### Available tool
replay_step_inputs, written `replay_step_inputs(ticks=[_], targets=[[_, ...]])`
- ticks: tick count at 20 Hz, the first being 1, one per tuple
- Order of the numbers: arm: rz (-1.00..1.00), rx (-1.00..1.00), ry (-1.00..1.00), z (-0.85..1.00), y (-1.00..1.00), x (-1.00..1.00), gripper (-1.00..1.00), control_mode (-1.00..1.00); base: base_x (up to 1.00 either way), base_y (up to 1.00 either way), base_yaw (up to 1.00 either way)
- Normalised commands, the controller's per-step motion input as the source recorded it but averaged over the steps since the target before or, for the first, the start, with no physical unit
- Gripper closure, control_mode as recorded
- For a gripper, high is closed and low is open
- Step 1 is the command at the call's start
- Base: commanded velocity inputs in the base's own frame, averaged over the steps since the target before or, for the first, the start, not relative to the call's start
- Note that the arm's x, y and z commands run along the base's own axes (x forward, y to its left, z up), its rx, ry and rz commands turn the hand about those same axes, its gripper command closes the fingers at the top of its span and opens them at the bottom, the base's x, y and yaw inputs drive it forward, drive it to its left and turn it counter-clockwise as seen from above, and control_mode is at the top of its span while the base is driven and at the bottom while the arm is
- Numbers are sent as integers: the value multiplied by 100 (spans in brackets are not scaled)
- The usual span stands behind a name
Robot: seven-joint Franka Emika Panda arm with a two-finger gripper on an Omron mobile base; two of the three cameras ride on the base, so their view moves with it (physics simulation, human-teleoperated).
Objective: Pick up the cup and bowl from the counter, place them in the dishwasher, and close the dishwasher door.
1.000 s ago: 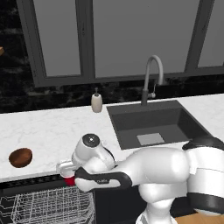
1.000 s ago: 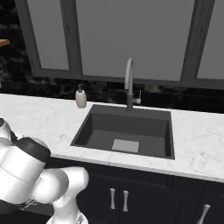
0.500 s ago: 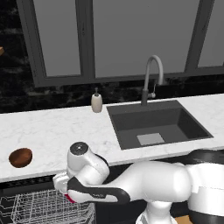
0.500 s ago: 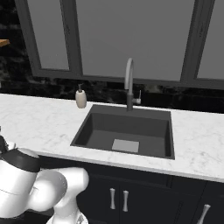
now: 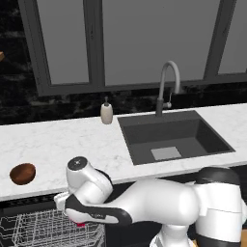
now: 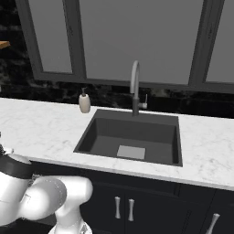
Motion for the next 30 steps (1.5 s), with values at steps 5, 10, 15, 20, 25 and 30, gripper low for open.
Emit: replay_step_inputs(ticks=[5, 10, 15, 20, 25, 30], targets=[[-2, 0, 0, -69, 8, -8, 100, -100, 0, 0, 0], [-6, 0, -3, -45, 37, 0, 100, -100, 0, 0, 0], [-9, 5, -12, -35, 66, 7, 100, -100, 0, 0, 0], [-8, 8, -13, -24, 59, 17, 100, -100, 0, 0, 0], [-2, 2, 3, -5, 18, 16, 100, -100, 0, 0, 0], [0, 0, 13, -4, 0, 10, 100, -100, 0, 0, 0]])
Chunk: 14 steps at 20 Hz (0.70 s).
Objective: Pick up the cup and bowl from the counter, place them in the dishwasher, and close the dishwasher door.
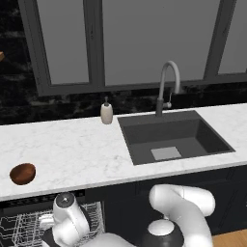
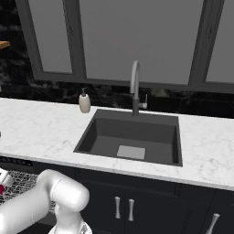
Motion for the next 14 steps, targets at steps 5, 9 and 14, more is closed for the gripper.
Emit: replay_step_inputs(ticks=[5, 9, 14], targets=[[0, 0, 0, -42, 8, 11, 100, -100, 0, 0, 0], [0, 0, 0, -47, 14, 6, 100, -100, 0, 0, 0], [0, 0, 0, -49, 17, 0, 100, -100, 0, 0, 0]])
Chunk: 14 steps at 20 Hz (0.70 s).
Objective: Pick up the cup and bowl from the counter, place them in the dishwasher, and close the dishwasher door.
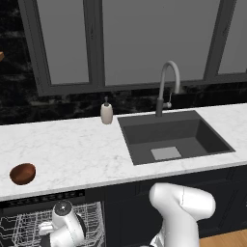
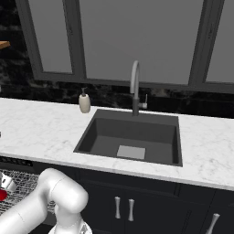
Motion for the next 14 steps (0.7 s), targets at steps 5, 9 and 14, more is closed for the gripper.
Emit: replay_step_inputs(ticks=[5, 9, 14], targets=[[0, 0, 0, -52, 9, 0, 100, -100, 0, 0, 0], [0, -1, 1, -50, 2, 0, 100, -100, 0, 0, 0], [0, -1, 1, -48, 0, 0, 100, -100, 0, 0, 0]])
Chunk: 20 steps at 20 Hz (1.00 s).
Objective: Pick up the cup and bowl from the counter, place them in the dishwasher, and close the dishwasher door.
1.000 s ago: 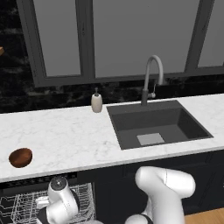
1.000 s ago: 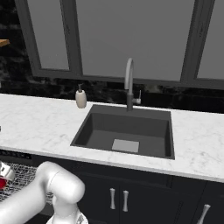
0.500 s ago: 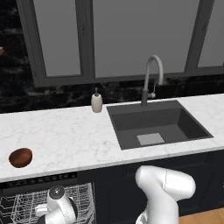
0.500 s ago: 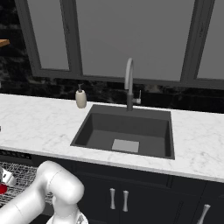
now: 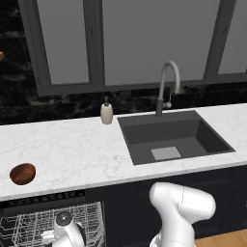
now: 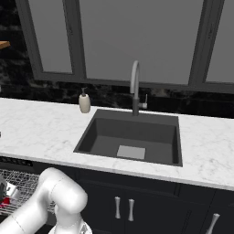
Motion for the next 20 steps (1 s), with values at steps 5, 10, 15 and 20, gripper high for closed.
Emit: replay_step_inputs(ticks=[5, 10, 15, 20], targets=[[0, 0, 0, -43, 7, 2, 100, -100, 0, 0, 0], [0, 0, 1, -20, 12, 3, 100, -100, 0, 0, 0], [0, 0, 1, 0, 0, 0, -100, -100, 0, 0, 0], [0, 0, 0, 0, 0, 0, -100, -100, 0, 0, 0]])
